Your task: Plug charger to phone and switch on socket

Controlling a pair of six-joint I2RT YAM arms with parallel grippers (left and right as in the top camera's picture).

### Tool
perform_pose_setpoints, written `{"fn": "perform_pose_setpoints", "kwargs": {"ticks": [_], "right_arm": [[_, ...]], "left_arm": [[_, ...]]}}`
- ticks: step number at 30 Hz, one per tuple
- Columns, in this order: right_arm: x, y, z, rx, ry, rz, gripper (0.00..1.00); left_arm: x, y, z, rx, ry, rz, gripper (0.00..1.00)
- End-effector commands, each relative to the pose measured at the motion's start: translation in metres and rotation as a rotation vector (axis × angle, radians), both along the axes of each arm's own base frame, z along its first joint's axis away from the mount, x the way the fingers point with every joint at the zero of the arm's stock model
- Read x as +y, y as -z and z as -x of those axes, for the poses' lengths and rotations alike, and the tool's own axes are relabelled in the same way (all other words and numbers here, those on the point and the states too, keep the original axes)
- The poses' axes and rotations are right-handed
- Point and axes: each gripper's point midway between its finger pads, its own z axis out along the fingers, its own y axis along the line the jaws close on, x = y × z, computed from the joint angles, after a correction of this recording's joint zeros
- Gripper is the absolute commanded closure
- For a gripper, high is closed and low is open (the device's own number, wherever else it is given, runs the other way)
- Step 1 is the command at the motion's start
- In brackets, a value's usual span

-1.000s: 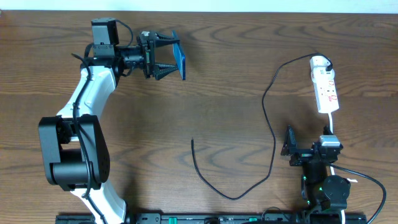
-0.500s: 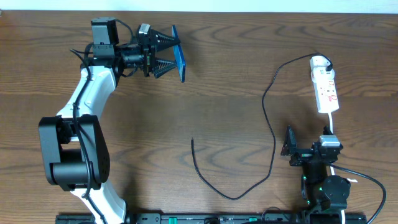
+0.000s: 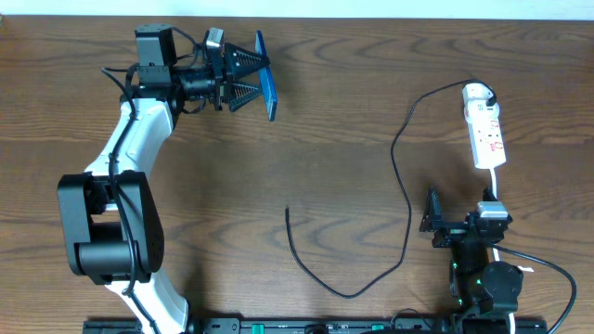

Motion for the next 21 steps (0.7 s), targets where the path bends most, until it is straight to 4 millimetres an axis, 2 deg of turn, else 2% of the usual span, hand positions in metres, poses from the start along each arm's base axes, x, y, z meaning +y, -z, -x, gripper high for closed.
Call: {"fn": "perform_pose_setpoints", "kwargs": {"ticks": [1, 7, 10, 12, 16, 21], "right_arm": [[0.001, -0.002, 0.000, -0.009, -0.003, 0.008, 0.01], [0.005, -0.002, 0.001, -0.010, -0.023, -0.014, 0.01], [0.005, -0.004, 0.000, -0.017, -0.016, -0.120, 0.01], [0.011, -0.012, 0.000, -0.041, -0.050, -0.212, 0.01], [0.040, -0.039, 0.006, -0.135, -0.231, -0.210, 0.01], [0.051, -0.057, 0.012, -0.173, -0.306, -0.203, 0.01]], "left_arm": [[0.000, -0.027, 0.001, -0.129, 0.020, 0.001, 0.93], [0.000, -0.030, -0.001, -0.154, 0.019, 0.000, 0.92], [0.000, -0.029, -0.002, -0.158, 0.017, -0.003, 0.93], [0.000, -0.030, -0.002, -0.167, 0.017, -0.004, 0.92], [0.001, -0.031, -0.005, -0.181, 0.005, -0.011, 0.93], [0.002, -0.030, -0.007, -0.176, -0.009, -0.019, 0.93]]}}
